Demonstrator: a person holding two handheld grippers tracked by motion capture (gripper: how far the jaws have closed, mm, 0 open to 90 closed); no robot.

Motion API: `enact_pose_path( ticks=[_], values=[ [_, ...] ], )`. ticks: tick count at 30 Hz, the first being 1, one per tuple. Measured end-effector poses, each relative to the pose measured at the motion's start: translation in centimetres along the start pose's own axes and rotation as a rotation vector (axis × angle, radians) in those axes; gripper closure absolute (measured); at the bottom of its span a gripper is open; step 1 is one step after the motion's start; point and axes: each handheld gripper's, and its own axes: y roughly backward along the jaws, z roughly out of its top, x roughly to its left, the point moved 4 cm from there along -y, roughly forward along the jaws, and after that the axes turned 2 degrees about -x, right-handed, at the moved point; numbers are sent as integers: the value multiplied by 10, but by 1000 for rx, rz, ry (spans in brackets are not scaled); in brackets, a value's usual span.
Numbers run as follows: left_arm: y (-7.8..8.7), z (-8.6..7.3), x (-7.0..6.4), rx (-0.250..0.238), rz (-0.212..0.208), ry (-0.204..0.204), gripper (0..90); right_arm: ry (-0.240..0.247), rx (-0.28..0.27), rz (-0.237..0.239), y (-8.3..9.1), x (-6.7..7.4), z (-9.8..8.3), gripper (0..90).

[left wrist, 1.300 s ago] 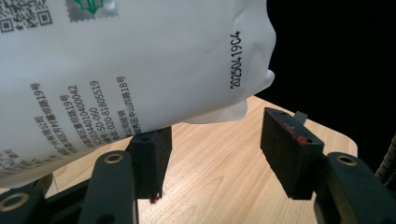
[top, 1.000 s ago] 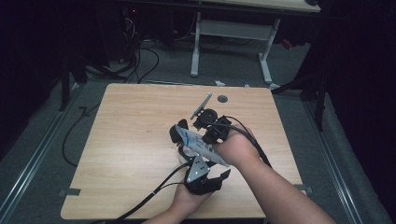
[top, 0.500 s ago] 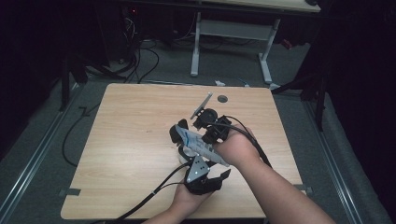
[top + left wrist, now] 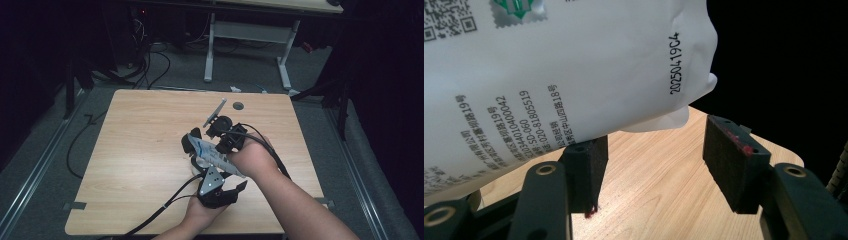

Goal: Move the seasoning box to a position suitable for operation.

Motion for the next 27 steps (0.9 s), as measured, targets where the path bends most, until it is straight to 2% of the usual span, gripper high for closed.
enact_pose_path(
  ticks=[27],
  values=[
    [0,1,0,-3,-1,-2,439,3,-1,-4,1,0,1,899]
  ],
)
